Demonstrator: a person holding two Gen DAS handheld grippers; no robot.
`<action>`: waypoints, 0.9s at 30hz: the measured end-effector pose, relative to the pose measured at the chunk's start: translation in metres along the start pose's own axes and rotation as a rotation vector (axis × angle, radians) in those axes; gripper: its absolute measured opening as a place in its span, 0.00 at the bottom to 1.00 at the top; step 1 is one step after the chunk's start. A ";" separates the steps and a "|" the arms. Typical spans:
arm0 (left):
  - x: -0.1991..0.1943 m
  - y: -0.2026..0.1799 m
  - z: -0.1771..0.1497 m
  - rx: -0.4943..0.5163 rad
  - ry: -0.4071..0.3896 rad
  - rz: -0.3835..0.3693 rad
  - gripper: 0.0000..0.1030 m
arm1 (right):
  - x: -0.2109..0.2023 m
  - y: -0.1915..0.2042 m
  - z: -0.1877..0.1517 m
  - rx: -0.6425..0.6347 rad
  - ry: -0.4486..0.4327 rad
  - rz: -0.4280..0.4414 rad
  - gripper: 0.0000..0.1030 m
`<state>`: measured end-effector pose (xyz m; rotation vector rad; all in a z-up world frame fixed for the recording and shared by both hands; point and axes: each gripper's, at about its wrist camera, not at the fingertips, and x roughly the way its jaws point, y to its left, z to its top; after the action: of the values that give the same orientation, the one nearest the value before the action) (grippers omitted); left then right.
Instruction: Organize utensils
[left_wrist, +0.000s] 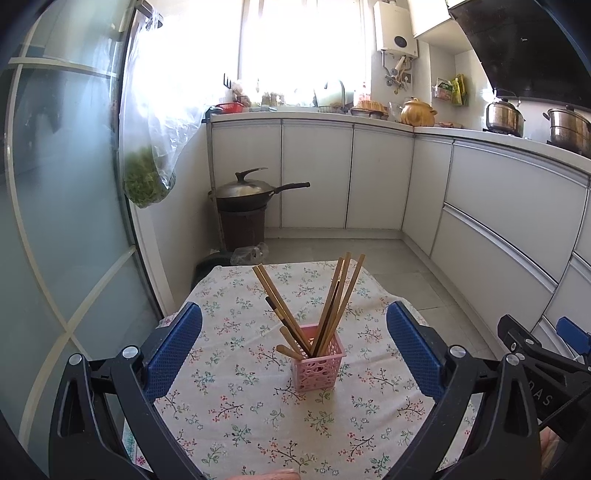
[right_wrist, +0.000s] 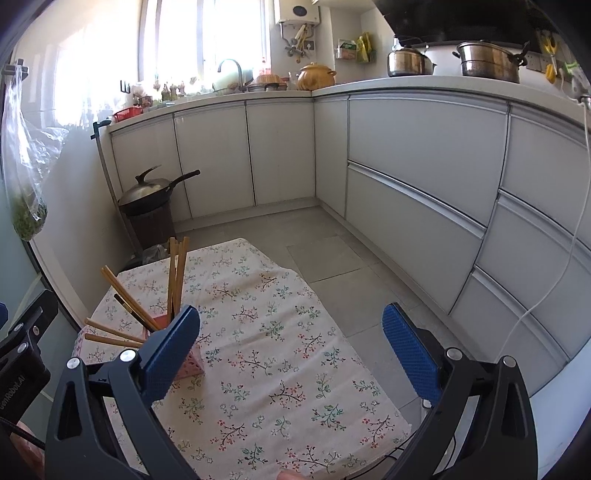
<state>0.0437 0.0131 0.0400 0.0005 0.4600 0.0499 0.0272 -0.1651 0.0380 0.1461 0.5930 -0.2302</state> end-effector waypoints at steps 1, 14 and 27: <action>0.000 0.000 0.000 0.001 0.001 0.000 0.93 | 0.000 0.000 0.000 0.001 0.001 0.002 0.94; 0.002 -0.002 -0.001 0.010 0.008 0.003 0.93 | -0.003 0.000 0.000 0.004 -0.003 0.010 0.94; 0.003 -0.002 -0.002 0.014 0.012 0.003 0.93 | -0.004 -0.001 0.000 0.008 0.002 0.014 0.94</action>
<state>0.0458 0.0107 0.0365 0.0151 0.4728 0.0499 0.0242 -0.1649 0.0400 0.1579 0.5932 -0.2191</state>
